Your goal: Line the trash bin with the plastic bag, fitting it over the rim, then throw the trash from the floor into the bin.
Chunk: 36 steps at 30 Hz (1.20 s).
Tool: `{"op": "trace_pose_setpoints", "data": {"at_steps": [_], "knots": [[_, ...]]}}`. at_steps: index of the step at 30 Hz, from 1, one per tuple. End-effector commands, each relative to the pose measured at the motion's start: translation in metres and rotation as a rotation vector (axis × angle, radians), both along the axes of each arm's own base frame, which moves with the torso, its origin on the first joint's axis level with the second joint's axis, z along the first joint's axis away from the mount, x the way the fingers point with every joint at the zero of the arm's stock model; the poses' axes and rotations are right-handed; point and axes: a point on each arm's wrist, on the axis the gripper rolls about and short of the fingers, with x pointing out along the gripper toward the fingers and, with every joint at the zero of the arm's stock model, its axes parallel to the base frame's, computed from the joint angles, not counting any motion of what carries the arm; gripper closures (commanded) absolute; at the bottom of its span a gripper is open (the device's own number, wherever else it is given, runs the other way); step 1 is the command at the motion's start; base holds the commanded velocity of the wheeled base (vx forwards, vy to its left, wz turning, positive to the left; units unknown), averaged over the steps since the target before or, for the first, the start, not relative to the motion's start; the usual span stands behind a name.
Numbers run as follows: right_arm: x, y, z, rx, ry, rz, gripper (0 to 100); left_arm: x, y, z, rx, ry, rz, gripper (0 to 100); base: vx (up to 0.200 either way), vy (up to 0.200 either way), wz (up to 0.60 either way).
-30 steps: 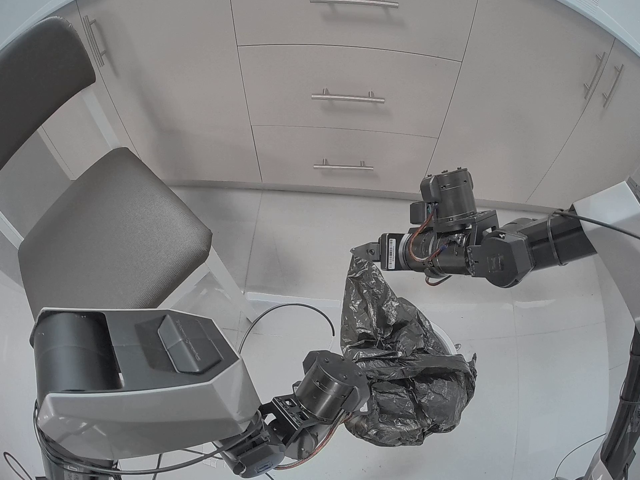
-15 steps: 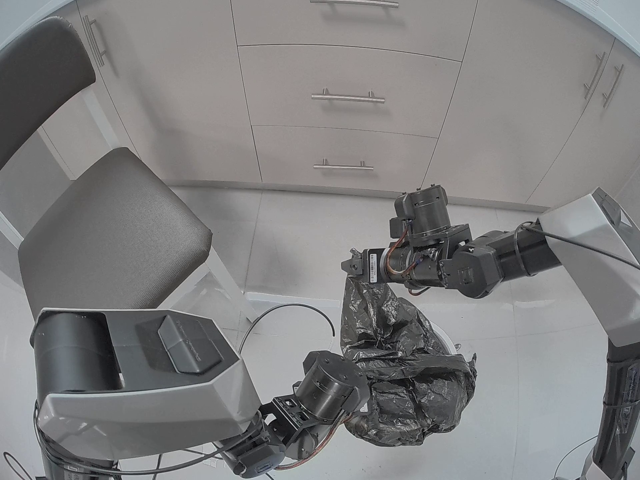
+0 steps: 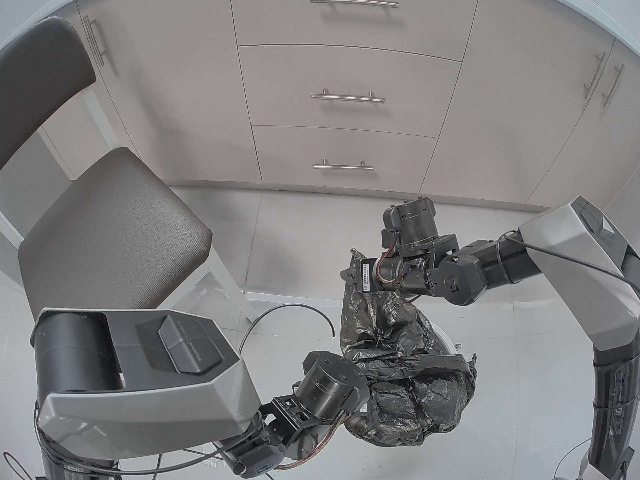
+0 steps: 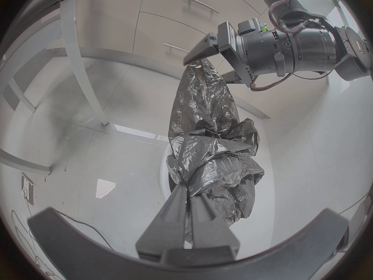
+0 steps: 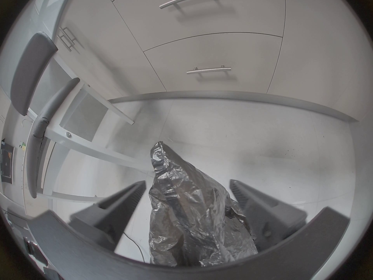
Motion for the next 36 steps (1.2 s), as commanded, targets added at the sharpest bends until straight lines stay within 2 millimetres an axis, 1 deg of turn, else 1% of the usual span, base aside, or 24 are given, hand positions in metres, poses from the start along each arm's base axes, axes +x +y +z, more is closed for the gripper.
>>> {"op": "trace_pose_setpoints", "data": {"at_steps": [1, 6, 13, 14, 17, 19, 23, 25, 29, 32, 36], "knots": [[0.001, 0.002, -0.001, 0.001, -0.002, 0.003, 100, 0.0, 0.0, -0.001, 0.002, 0.002, -0.001, 100, 0.0, 0.0, 0.0], [-0.003, 0.005, 0.001, 0.003, 0.001, 0.012, 100, -0.001, 0.0, -0.001, 0.002, 0.001, 0.0, 100, 0.0, 0.0, 0.0], [-0.012, 0.0, 0.0, 0.0, 0.025, 0.007, 100, -0.001, 0.001, 0.0, 0.001, 0.001, 0.0, 100, 0.0, 0.0, 0.0], [-0.016, -0.003, -0.003, -0.007, 0.043, 0.006, 100, 0.0, 0.001, 0.0, -0.009, -0.007, 0.002, 100, 0.0, 0.0, 0.0], [-0.021, -0.009, -0.01, -0.01, 0.077, -0.006, 100, -0.001, 0.001, 0.0, -0.018, -0.013, 0.002, 100, 0.0, 0.0, 0.0], [-0.022, -0.009, -0.012, 0.0, 0.083, -0.012, 100, -0.001, 0.001, 0.0, -0.02, -0.015, 0.002, 100, 0.0, 0.0, 0.0], [-0.029, -0.015, -0.023, 0.009, 0.101, -0.025, 100, -0.001, 0.001, 0.001, -0.024, -0.018, 0.002, 100, 0.0, 0.0, 0.0], [-0.031, -0.017, -0.024, 0.004, 0.106, -0.025, 100, -0.001, 0.002, 0.0, -0.022, -0.017, 0.002, 100, 0.0, 0.0, 0.0], [-0.039, -0.027, -0.037, -0.019, 0.16, -0.037, 100, -0.001, 0.002, 0.0, -0.024, -0.016, 0.002, 100, 0.0, 0.0, 0.0], [-0.045, -0.03, -0.046, -0.016, 0.17, -0.041, 100, -0.001, 0.002, 0.0, -0.025, -0.017, 0.002, 100, 0.0, 0.0, 0.0], [-0.045, -0.031, -0.045, 0.016, 0.128, -0.045, 100, -0.001, 0.002, 0.0, -0.022, -0.015, 0.002, 100, 0.0, 0.0, 0.0]]}}
